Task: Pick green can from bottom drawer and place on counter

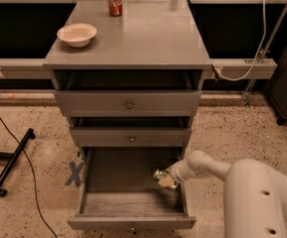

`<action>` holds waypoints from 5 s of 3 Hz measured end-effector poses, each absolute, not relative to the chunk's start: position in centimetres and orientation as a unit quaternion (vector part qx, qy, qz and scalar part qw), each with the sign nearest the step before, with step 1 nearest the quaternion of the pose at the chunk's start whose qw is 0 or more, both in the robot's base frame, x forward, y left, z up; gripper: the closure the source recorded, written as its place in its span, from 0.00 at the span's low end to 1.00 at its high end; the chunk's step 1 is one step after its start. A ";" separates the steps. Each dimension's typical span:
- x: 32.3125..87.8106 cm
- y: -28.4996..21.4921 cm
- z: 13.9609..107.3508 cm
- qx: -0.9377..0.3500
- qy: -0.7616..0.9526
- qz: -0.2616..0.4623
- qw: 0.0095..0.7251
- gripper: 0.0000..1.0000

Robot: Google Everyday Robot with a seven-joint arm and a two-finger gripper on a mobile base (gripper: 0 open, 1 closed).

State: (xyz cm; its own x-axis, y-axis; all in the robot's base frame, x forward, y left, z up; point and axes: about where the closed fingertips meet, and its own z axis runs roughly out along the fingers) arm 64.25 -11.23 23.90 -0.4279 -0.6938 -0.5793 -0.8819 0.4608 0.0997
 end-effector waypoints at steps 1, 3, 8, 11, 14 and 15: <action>64.3 -13.3 30.9 -0.471 0.803 0.221 0.291 1.00; 63.7 -17.4 44.0 -0.489 0.772 0.233 0.332 1.00; 60.4 -18.0 72.1 -0.569 0.636 0.218 0.474 1.00; 63.2 -12.5 94.3 -0.654 0.561 0.127 0.491 1.00; 75.2 -2.0 97.6 -0.616 0.554 0.143 0.542 1.00; 78.8 -2.8 95.8 -0.583 0.584 0.139 0.548 1.00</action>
Offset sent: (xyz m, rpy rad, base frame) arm 0.0018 -0.0720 0.2158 0.2083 -0.1706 0.0143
